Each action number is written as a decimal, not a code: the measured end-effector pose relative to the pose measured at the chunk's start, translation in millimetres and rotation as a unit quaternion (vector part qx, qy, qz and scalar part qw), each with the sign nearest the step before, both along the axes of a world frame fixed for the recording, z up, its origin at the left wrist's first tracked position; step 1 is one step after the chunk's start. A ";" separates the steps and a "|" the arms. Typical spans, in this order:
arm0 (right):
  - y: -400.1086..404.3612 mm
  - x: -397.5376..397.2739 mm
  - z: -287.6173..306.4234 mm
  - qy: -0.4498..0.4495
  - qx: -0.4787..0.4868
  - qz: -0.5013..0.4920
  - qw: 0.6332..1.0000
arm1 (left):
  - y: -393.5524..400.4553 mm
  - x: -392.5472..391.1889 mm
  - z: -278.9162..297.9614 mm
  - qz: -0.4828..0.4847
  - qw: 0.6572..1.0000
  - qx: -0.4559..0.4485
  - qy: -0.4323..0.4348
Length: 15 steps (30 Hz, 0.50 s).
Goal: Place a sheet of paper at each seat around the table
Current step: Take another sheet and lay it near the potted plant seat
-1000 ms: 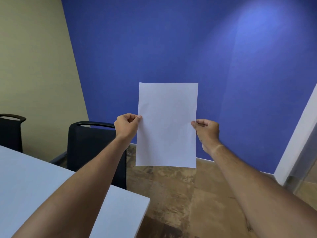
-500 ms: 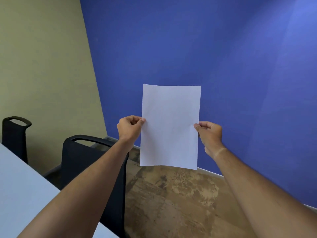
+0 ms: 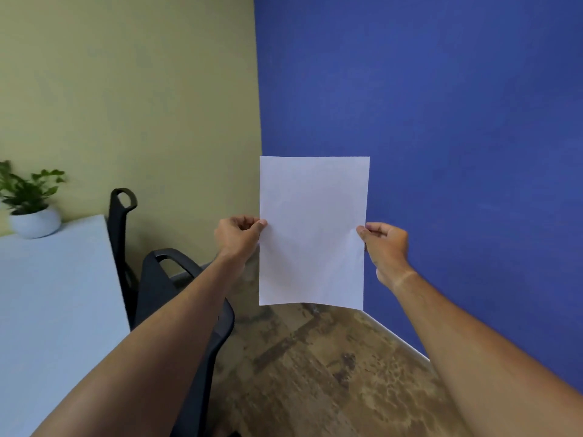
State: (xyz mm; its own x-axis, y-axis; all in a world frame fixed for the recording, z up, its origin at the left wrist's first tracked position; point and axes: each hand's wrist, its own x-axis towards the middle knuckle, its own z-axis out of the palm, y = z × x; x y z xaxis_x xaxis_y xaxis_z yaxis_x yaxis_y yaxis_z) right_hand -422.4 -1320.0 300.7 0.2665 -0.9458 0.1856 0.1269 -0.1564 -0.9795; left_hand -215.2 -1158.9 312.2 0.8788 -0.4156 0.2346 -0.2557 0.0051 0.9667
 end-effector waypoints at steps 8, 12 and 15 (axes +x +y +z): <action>-74.5 115.2 -10.6 0.003 0.000 0.079 0.997 | -39.4 85.2 -8.0 0.091 0.995 0.003 -0.025; -106.8 193.4 -12.7 0.010 -0.010 0.117 0.993 | -60.4 149.9 -15.4 0.136 0.990 0.000 -0.028; -126.3 257.6 -8.0 0.014 -0.015 0.141 0.990 | -70.9 202.3 -16.0 0.169 0.985 -0.001 -0.019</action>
